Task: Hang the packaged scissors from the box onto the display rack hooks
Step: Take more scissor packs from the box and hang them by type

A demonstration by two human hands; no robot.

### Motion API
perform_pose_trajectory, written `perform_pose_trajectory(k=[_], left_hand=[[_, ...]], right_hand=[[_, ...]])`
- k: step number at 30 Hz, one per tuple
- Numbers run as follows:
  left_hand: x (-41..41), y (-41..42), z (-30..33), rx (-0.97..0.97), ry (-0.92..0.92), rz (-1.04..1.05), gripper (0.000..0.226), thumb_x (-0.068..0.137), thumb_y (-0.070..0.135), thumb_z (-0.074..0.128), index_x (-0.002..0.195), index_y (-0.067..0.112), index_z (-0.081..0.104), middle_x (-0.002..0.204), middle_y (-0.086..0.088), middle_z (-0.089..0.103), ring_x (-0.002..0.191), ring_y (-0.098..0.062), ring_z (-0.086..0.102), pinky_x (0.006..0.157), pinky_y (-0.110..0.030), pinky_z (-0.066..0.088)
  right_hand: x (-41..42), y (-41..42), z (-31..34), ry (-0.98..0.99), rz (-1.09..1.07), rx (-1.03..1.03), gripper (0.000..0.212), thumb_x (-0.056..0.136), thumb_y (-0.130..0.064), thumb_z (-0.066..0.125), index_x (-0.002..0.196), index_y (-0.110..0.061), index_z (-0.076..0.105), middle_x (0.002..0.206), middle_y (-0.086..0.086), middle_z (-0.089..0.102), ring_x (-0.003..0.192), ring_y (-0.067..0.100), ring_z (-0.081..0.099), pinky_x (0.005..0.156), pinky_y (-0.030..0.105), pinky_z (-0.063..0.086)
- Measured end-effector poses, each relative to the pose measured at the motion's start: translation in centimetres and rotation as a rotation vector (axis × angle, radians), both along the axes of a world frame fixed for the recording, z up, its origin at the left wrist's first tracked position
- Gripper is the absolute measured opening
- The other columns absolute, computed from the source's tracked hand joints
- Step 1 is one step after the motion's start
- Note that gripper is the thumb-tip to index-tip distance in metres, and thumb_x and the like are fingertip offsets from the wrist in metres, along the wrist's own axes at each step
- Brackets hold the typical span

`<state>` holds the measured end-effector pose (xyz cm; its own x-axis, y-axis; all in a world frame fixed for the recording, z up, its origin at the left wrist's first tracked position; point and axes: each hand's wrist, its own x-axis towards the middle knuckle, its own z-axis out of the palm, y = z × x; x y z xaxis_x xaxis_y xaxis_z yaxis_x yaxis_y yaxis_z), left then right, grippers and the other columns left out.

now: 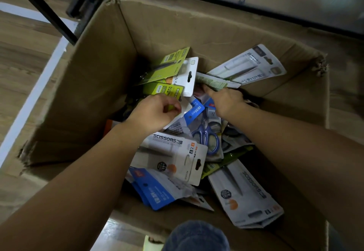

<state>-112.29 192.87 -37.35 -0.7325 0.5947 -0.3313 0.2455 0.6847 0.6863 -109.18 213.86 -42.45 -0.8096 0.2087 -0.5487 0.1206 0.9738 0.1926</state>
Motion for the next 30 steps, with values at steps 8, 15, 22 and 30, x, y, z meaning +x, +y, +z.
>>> perform_pose_trajectory(k=[8,15,22,30], left_hand=[[0.4,0.1,-0.1,-0.031,0.038,0.007,0.01,0.089,0.018,0.062,0.094,0.022,0.07,0.11,-0.003,0.066,0.102,-0.023,0.06,0.092,-0.039,0.047],[0.5,0.4,-0.3,-0.063,-0.002,-0.035,0.01,0.089,0.019,0.061,0.088,0.022,0.07,0.099,-0.007,0.069,0.097,-0.026,0.062,0.09,-0.042,0.05],[0.3,0.3,-0.2,-0.089,-0.001,-0.098,0.015,0.089,0.015,0.058,0.092,0.022,0.071,0.098,-0.003,0.07,0.095,-0.022,0.063,0.087,-0.036,0.051],[0.1,0.4,-0.3,-0.117,0.018,-0.123,0.015,0.091,0.018,0.058,0.093,0.027,0.069,0.101,0.002,0.066,0.094,-0.017,0.06,0.083,-0.029,0.049]], right_hand=[[0.8,1.1,1.1,0.027,0.296,0.116,0.075,0.092,-0.018,0.046,0.15,-0.015,-0.001,0.113,0.009,0.06,0.1,0.027,0.059,0.065,0.03,0.038],[1.1,1.7,3.0,0.018,0.213,0.02,0.05,0.09,-0.023,0.052,0.135,-0.011,0.036,0.111,0.013,0.06,0.1,0.03,0.058,0.071,0.031,0.043],[1.5,0.9,1.7,-0.047,-0.159,-0.06,0.072,0.087,-0.027,0.055,0.146,-0.03,0.012,0.128,0.015,0.049,0.117,0.035,0.048,0.094,0.043,0.044],[1.8,3.5,0.6,0.067,-0.096,-0.104,0.043,0.097,-0.045,0.038,0.132,-0.022,0.047,0.121,0.013,0.057,0.111,0.03,0.054,0.087,0.034,0.043]])
